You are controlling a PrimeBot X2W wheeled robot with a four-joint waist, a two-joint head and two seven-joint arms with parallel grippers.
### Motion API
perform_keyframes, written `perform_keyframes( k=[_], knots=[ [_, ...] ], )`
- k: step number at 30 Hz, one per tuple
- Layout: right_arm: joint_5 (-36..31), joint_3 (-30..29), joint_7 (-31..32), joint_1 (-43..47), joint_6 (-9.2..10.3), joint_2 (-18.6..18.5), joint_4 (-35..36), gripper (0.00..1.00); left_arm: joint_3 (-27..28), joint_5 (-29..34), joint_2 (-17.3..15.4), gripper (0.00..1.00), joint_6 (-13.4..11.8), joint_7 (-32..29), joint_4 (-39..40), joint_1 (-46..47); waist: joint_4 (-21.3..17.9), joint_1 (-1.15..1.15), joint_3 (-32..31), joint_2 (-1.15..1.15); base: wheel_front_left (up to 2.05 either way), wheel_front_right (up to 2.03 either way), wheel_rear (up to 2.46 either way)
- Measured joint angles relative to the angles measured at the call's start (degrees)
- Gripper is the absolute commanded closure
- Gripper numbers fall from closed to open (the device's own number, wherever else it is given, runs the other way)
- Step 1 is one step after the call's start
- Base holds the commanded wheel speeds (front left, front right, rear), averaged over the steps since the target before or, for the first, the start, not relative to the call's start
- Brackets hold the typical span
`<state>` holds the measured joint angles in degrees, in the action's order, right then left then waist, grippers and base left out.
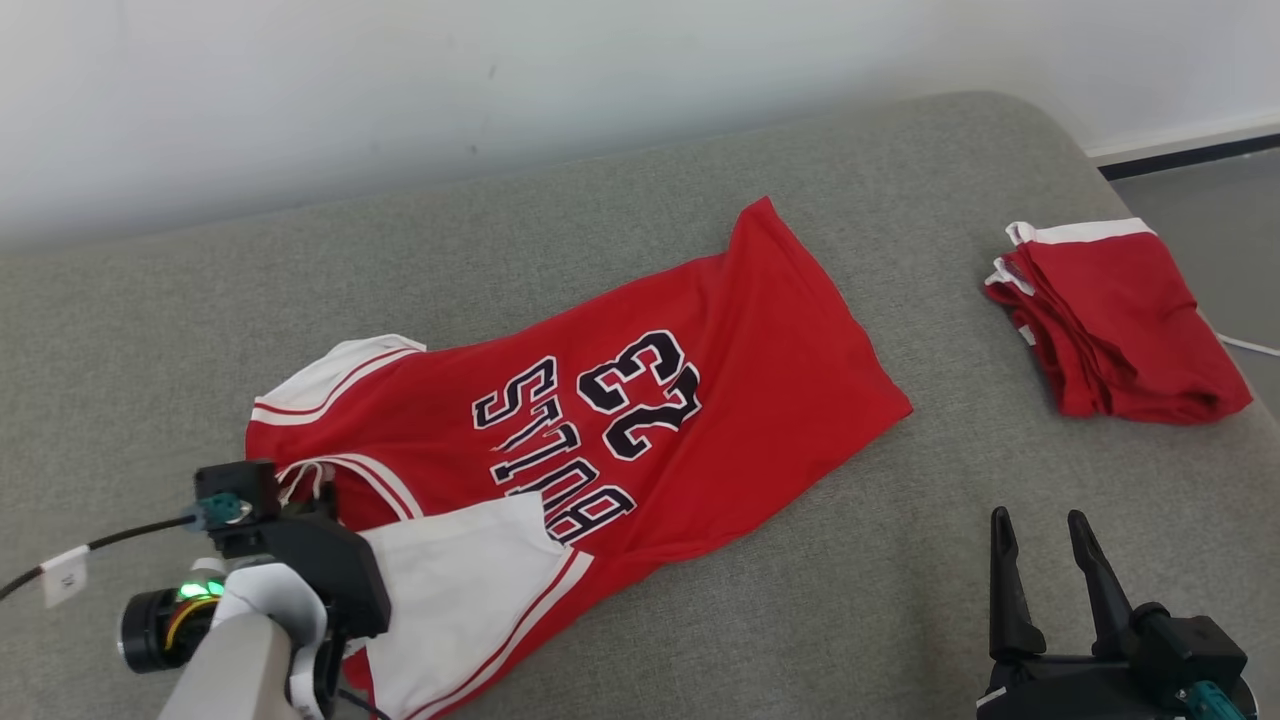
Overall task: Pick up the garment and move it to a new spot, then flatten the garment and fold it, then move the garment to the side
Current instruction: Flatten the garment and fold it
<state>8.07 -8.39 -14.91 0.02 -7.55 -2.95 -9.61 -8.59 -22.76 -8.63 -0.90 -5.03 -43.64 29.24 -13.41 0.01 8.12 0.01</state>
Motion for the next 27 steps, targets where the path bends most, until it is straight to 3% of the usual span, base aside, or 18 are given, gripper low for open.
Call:
perform_keyframes(
  k=[11,18,24,25,26,27],
  knots=[
    [0.0,0.5,-0.1,-0.5,0.0,0.0,0.0,0.0,0.5,1.5,-5.4,1.0,-0.8,1.0,2.0,0.1,1.1,-0.01,1.1,0.0,0.0,0.0,0.0],
    [-0.1,0.7,-0.1,-1.2,0.0,0.0,0.6,0.0,1.2,2.9,-11.6,1.0,-1.4,2.0,1.0,2.4,0.2,-0.01,2.6,0.0,0.0,0.0,0.0],
    [-0.1,0.7,-0.1,-1.4,0.0,0.0,0.8,0.0,1.2,3.1,-13.5,1.0,-0.9,3.7,0.3,4.5,-0.1,0.0,3.9,0.0,0.0,0.0,0.0],
    [-0.1,0.7,-0.1,-1.5,0.0,0.0,0.8,0.0,1.1,3.1,-13.4,0.79,-0.6,4.4,0.2,4.7,0.0,0.0,3.9,0.0,0.0,0.0,0.0],
    [-0.1,0.6,-0.1,-1.6,0.0,0.0,0.8,0.0,1.0,3.1,-13.3,0.51,-0.6,5.4,0.3,4.7,0.1,0.0,3.9,0.0,0.0,0.0,0.0],
    [-0.1,0.5,-0.1,-1.6,0.0,0.0,0.7,0.0,1.0,3.0,-12.9,0.0,-0.6,6.3,0.5,4.6,0.3,0.0,3.8,0.0,0.0,0.0,0.0]
  ],
)
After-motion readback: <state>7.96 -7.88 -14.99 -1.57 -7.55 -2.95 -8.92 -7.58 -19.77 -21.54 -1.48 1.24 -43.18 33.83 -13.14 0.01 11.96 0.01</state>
